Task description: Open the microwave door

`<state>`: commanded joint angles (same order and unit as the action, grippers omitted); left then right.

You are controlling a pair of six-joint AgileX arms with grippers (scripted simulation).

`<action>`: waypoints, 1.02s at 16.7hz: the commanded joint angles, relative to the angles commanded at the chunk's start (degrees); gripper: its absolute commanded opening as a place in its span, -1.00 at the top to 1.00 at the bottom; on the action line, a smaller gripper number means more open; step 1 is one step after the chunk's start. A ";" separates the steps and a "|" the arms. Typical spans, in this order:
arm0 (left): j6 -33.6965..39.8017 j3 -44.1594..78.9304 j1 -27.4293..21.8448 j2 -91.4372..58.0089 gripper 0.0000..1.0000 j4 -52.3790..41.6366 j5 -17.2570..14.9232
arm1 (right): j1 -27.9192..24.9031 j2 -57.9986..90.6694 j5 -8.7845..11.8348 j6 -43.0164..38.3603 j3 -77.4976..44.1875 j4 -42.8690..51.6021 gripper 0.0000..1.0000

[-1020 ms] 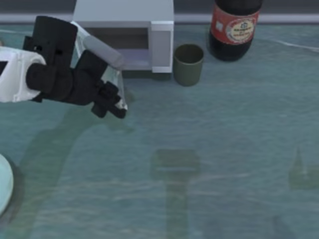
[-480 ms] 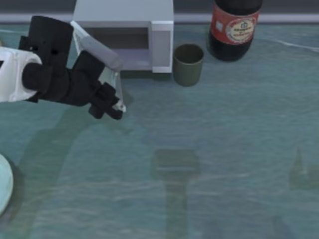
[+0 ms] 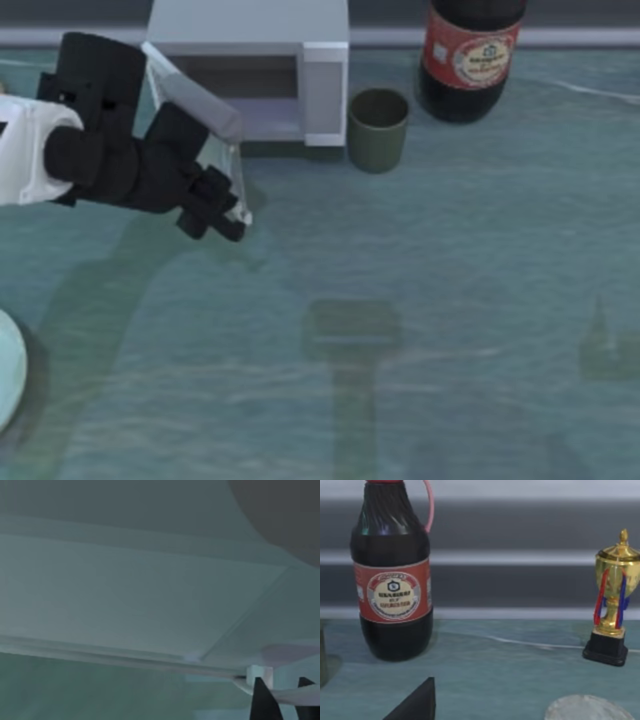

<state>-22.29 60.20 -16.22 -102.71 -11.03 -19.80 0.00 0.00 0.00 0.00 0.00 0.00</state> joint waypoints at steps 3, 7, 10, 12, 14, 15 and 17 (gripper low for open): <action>0.00 0.00 0.00 0.00 1.00 0.00 0.00 | 0.00 0.00 0.00 0.00 0.00 0.00 -1.00; 0.00 0.00 0.00 0.00 1.00 0.00 0.00 | 0.00 0.00 0.00 0.00 0.00 0.00 -1.00; 0.00 0.00 0.00 0.00 1.00 0.00 0.00 | 0.00 0.00 0.00 0.00 0.00 0.00 -1.00; 0.11 -0.15 -0.30 -0.01 1.00 -0.11 -0.45 | 0.00 0.00 0.00 0.00 0.00 0.00 -1.00; -1.19 -0.18 0.28 -0.01 1.00 -0.69 -1.17 | 0.00 0.00 0.00 0.00 0.00 0.00 -1.00; -1.93 -0.14 0.60 0.03 1.00 -0.96 -1.58 | 0.00 0.00 0.00 0.00 0.00 0.00 -1.00; -3.24 0.00 1.24 0.22 1.00 -1.38 -2.38 | 0.00 0.00 0.00 0.00 0.00 0.00 -1.00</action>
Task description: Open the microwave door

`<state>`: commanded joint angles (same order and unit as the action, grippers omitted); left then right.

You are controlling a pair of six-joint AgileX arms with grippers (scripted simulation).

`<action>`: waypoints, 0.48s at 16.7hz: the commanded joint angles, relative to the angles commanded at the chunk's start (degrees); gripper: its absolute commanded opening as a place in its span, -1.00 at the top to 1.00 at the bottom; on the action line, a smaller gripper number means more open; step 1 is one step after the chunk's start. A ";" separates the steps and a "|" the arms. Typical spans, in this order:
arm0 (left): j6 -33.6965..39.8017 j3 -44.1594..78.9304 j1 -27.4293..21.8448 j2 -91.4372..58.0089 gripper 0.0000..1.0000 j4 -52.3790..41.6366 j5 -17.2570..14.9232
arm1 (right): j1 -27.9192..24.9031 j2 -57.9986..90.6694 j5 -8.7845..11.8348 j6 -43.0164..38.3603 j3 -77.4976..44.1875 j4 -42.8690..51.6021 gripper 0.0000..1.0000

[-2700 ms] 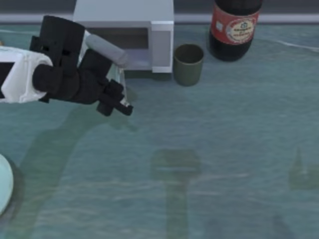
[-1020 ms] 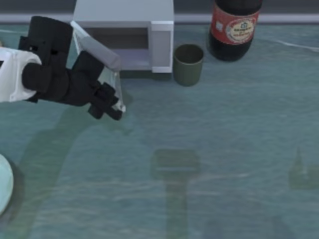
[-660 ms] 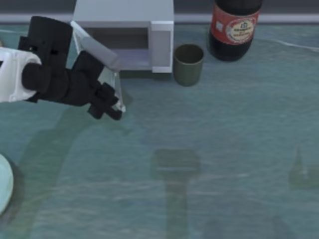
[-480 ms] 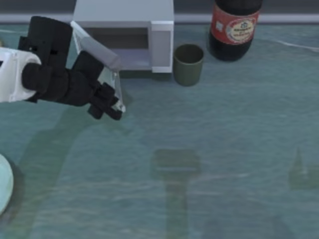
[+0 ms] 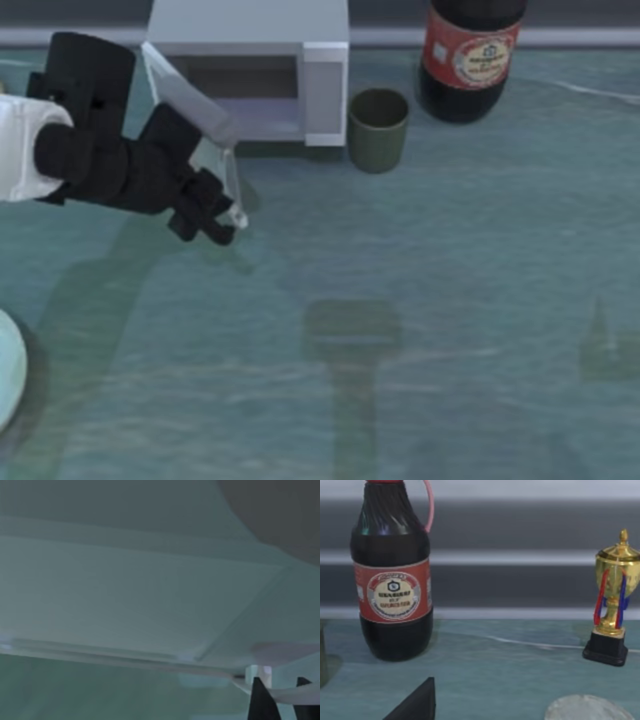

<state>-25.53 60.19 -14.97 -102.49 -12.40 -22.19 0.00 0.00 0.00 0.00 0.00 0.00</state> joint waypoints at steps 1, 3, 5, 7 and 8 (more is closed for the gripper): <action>-0.83 0.03 0.35 0.08 1.00 -0.28 -0.45 | 0.00 0.00 0.00 0.00 0.00 0.00 -1.00; -2.21 -0.03 1.05 0.10 1.00 -0.93 -1.26 | 0.00 0.00 0.00 0.00 0.00 0.00 -1.00; -2.46 -0.03 1.16 0.11 1.00 -1.05 -1.41 | 0.00 0.00 0.00 0.00 0.00 0.00 -1.00; -2.46 -0.03 1.16 0.11 1.00 -1.05 -1.41 | 0.00 0.00 0.00 0.00 0.00 0.00 -1.00; -2.46 -0.03 1.16 0.11 1.00 -1.05 -1.41 | 0.00 0.00 0.00 0.00 0.00 0.00 -1.00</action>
